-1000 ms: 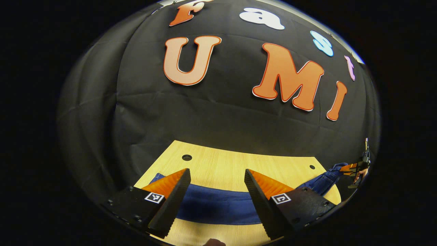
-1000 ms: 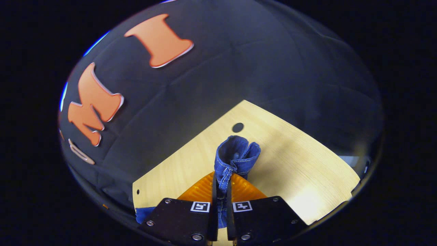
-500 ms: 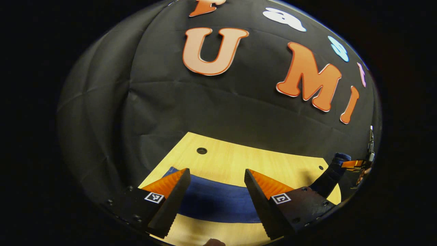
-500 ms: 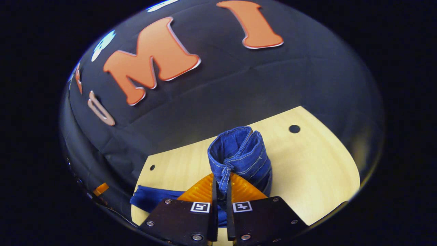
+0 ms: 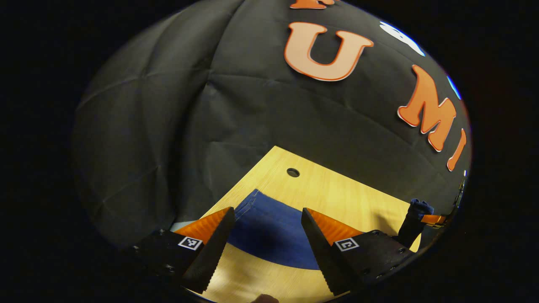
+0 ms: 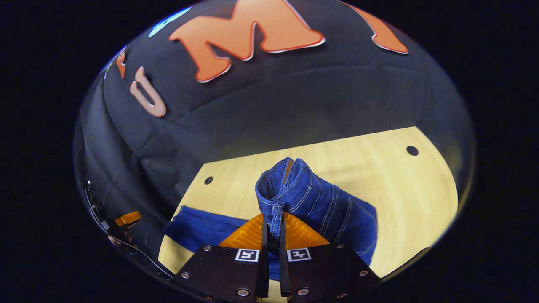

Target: Grasp the waist and the cuffs of the jeans and fold them to make the two legs overlap; first hold the waist and fold one-third of the jeans toward the cuffs, then hold the cuffs and fold the remaining one-third in the same direction to finish folding.

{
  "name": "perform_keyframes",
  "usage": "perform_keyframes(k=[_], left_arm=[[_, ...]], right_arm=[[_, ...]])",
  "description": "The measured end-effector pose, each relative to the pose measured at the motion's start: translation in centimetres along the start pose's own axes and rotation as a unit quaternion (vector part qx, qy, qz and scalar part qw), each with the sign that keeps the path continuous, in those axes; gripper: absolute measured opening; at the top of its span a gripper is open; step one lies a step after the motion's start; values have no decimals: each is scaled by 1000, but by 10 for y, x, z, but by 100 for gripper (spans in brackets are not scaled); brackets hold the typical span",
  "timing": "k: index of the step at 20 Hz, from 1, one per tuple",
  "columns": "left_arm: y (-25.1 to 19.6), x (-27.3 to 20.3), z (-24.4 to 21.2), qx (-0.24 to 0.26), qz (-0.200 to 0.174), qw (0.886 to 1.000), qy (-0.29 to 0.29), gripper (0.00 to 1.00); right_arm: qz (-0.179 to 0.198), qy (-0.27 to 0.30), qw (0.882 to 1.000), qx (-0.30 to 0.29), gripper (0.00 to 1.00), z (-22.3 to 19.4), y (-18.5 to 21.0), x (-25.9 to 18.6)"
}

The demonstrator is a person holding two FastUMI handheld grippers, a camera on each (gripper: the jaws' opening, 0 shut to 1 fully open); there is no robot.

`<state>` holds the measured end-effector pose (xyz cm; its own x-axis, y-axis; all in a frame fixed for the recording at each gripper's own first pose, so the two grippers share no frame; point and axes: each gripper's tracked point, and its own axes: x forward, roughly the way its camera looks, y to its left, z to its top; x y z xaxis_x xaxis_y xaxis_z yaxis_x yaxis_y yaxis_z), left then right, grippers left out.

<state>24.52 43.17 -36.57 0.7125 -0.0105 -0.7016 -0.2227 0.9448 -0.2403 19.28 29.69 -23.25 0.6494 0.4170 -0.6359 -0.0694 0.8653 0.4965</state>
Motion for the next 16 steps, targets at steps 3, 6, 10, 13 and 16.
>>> perform_keyframes(k=[3, 6, 10, 13, 16], left_arm=[[17, 25, -25, -41, 6, 998, 46, 98], [33, 52, -64, -121, 3, 987, 106, 98], [37, 71, -125, -266, -15, 943, 199, 100], [37, 79, -148, -330, -16, 917, 224, 98], [41, 82, -151, -381, -25, 897, 225, 96]], right_arm=[[-1, 39, 999, -37, 10, -45, 13, 22], [-17, 67, 994, -79, 10, -82, 21, 41], [2, 107, 992, -72, 24, -115, 26, 47], [20, 110, 991, -68, 26, -121, 33, 45], [47, 99, 992, -57, 50, -111, 53, 36]])
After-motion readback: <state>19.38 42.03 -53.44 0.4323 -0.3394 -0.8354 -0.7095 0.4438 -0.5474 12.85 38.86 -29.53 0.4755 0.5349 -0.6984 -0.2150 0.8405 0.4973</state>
